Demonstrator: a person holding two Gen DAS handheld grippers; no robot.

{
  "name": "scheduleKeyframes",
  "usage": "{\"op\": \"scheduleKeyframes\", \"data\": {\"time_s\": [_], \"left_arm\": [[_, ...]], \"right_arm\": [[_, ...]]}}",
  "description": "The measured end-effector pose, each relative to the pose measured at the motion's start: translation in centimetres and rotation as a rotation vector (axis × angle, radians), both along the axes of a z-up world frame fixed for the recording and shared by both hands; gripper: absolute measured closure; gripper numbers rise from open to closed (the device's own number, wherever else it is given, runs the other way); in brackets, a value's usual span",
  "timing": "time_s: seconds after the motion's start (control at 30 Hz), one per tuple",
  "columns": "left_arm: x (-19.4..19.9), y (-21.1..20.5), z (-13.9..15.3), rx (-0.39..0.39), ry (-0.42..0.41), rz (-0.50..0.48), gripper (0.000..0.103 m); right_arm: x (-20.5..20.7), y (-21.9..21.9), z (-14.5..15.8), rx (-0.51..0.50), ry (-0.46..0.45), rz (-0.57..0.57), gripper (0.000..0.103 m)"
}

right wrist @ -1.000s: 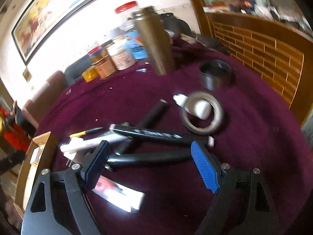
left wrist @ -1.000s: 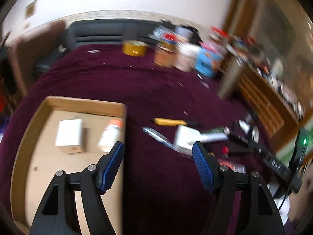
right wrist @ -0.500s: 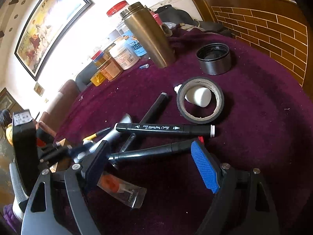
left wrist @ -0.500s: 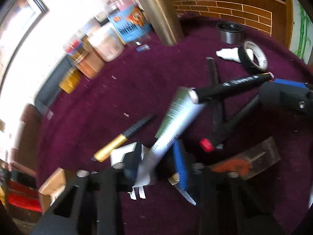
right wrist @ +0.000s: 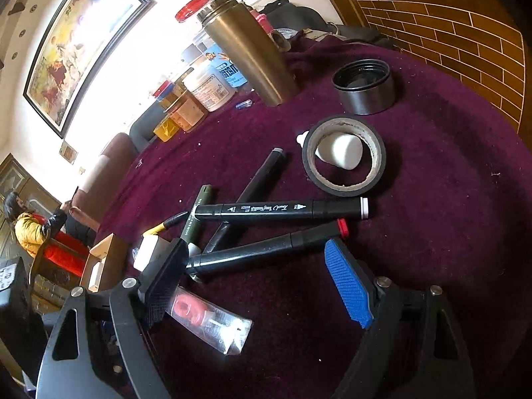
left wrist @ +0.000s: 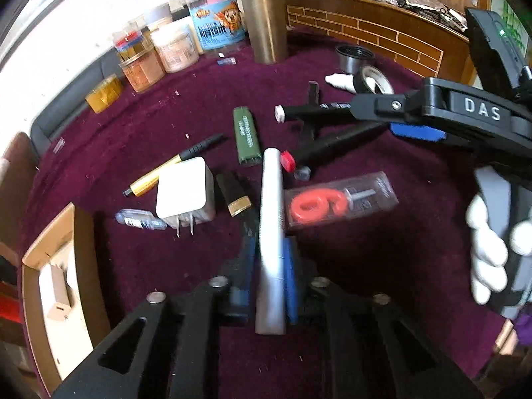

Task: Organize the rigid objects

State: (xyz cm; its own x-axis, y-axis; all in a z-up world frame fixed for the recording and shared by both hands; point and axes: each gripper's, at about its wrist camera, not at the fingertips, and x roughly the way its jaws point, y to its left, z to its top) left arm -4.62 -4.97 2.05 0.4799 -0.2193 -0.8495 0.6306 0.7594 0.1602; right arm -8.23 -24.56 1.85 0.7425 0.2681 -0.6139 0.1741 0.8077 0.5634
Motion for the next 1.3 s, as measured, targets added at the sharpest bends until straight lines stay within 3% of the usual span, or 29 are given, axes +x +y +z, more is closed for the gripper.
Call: {"op": "scheduleKeyframes", "data": {"time_s": [0.23, 0.4, 0.8, 0.9, 0.93, 1.13, 1.3], "left_arm": [[1.0, -1.0, -1.3, -0.019, 0.015, 0.026, 0.073], [1.2, -0.9, -1.3, -0.064, 0.011, 0.063, 0.074], [-2.4, 6.0, -0.6, -0.186, 0.101, 0.187, 0.075], [-2.1, 5.9, -0.8, -0.197, 0.116, 0.199, 0.068], [-1.9, 5.9, -0.8, -0.214, 0.135, 0.202, 0.063], [-2.3, 7.8, 0.8, -0.345, 0.143, 0.216, 0.062], [-1.1, 9.2, 0.1, -0.304, 0.147, 0.274, 0.062]], "right_arm": [[0.2, 0.1, 0.0, -0.009, 0.009, 0.000, 0.018], [0.2, 0.2, -0.1, -0.019, 0.017, -0.001, 0.018], [0.4, 0.2, -0.1, -0.026, 0.024, 0.000, 0.018], [0.4, 0.2, -0.1, -0.028, 0.025, -0.001, 0.018], [0.5, 0.3, -0.1, -0.029, 0.025, -0.001, 0.018], [0.6, 0.4, -0.1, -0.038, 0.029, 0.001, 0.018], [0.7, 0.4, -0.1, -0.039, 0.029, -0.001, 0.018]]}}
